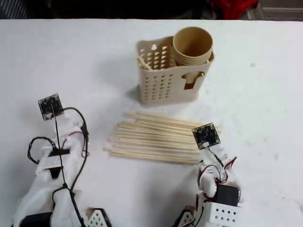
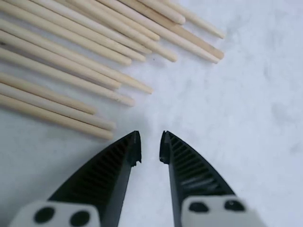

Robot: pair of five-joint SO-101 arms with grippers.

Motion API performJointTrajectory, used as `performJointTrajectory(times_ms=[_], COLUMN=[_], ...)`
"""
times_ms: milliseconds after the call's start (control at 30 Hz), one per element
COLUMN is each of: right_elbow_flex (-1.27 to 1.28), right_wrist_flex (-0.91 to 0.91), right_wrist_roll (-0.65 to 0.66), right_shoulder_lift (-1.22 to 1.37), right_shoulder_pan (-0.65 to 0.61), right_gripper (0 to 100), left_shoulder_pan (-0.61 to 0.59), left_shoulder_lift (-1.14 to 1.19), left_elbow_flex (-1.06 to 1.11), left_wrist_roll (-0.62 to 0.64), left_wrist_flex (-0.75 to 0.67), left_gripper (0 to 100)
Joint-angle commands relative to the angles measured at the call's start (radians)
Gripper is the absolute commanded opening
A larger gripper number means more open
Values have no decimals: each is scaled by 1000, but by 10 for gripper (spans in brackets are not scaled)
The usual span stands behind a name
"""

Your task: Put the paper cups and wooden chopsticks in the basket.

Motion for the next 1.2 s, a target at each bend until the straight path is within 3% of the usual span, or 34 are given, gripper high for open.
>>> performJointTrajectory(times_ms=[0, 133, 233, 400, 600, 700, 833, 900, 1033, 1167], right_elbow_flex=[8, -64, -176, -370, -537, -615, -687, -704, -718, -718], right_wrist_flex=[-174, -306, -323, -263, -257, -262, -262, -262, -263, -263], right_wrist_roll=[12, 55, 60, 60, 58, 55, 25, 28, 43, 135], right_shoulder_lift=[-8, -8, 2, 114, 498, 679, 857, 923, 1026, 1107], right_shoulder_pan=[-1, 108, 108, 35, -105, -160, -229, -283, -401, -486], right_gripper=[88, 88, 88, 88, 89, 111, 188, 202, 204, 204], left_shoulder_pan=[58, 99, 104, 107, 140, 70, -134, -231, -286, -288], left_shoulder_lift=[-31, -33, -33, -33, -33, -35, -35, -35, -25, -24], left_elbow_flex=[-41, -41, -41, -41, -41, -61, -146, -184, -269, -408], left_wrist_roll=[12, 9, 14, 14, 6, 6, -2, -91, -514, -611], left_wrist_flex=[2, 2, 2, 2, 9, 2, -6, 2, 78, 264], left_gripper=[84, 83, 83, 83, 85, 85, 83, 83, 85, 88])
